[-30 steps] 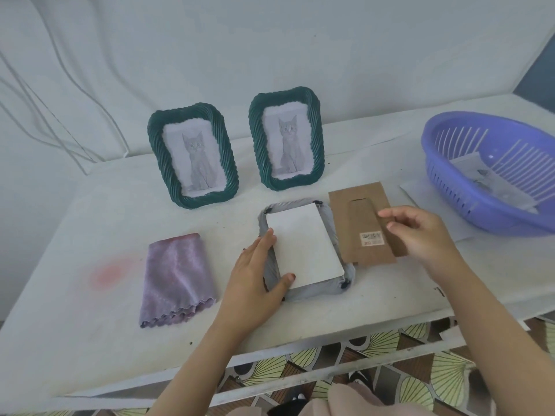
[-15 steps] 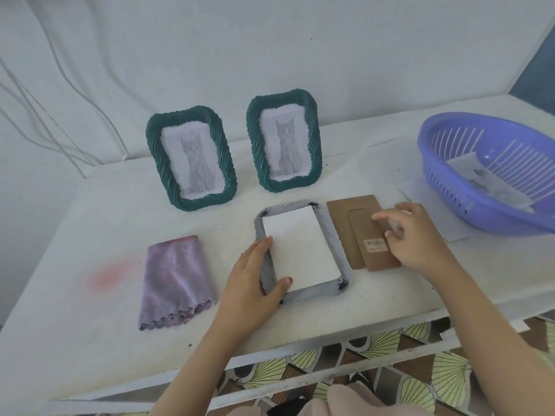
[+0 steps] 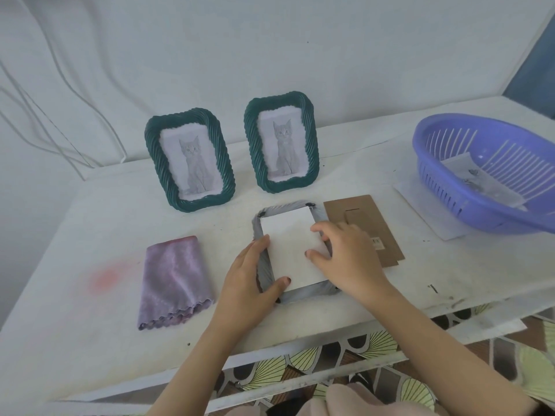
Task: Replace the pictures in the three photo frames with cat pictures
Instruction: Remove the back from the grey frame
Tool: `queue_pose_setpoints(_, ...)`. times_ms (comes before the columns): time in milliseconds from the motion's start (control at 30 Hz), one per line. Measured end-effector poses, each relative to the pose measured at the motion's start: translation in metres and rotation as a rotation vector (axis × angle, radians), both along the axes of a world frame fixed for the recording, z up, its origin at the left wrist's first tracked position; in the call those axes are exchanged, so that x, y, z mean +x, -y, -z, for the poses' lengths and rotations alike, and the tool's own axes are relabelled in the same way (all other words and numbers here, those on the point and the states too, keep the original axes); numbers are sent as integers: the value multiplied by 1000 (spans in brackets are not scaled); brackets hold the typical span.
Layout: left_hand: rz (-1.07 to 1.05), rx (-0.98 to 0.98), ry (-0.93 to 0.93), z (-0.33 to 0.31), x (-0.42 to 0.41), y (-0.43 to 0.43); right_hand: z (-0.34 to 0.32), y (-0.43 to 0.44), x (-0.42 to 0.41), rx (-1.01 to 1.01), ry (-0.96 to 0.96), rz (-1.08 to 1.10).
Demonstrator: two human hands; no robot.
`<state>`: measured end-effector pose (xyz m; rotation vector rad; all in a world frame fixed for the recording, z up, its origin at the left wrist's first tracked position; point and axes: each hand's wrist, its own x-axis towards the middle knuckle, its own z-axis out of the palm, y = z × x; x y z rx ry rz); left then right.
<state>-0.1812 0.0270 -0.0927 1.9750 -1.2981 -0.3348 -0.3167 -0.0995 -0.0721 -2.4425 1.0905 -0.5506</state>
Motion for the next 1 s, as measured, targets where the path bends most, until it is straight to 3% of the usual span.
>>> queue_pose_setpoints(167,0,-2,9,0,0,-1,-3,5,0,200,119,2)
queue_pose_setpoints(633,8,61,-21,0,1,-2,1,-8,-8,-39,276,124)
queue_pose_setpoints(1000,28,6,-26,1,7,-4,-9,-1,-13,310,566,169)
